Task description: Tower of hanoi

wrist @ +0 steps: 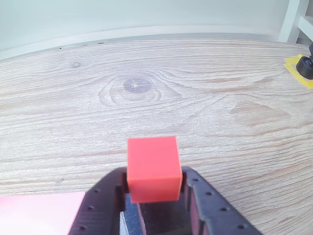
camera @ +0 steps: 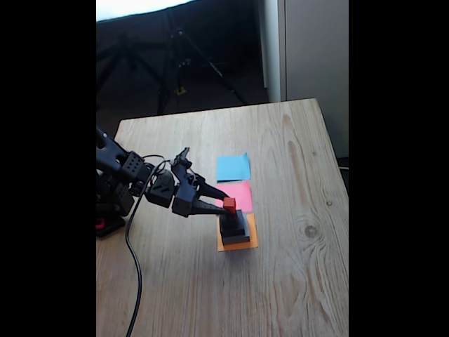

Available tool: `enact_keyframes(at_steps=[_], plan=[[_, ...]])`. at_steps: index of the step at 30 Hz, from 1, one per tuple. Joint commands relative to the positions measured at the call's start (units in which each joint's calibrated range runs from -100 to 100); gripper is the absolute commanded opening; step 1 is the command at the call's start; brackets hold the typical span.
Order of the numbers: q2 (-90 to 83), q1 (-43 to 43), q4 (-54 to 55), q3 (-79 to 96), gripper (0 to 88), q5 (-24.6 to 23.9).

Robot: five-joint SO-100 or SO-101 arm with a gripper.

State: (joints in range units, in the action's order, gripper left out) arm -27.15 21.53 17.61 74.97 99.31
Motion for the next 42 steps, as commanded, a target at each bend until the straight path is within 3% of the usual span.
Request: enact_keyframes(at_steps=[1,7,12,24,29,34,42], plan=[[-8.13,-0.76,-19.84,-11.6,0.4,0.69],[-13.81,-2.35,-57.8,-36.97,0.4,0.69],[-15.93,-4.44,-80.71,-54.97,0.4,0.69],[-14.34,-12.13,-115.59,-93.24,0.4,0.69],[-15.85,-14.72,-117.61,-95.06,0.4,0.69],[-17.06,-14.97,-116.89,-86.24,0.4,0.69],[-25.99,-10.54,-102.24,-57.6,0.4,0.69]])
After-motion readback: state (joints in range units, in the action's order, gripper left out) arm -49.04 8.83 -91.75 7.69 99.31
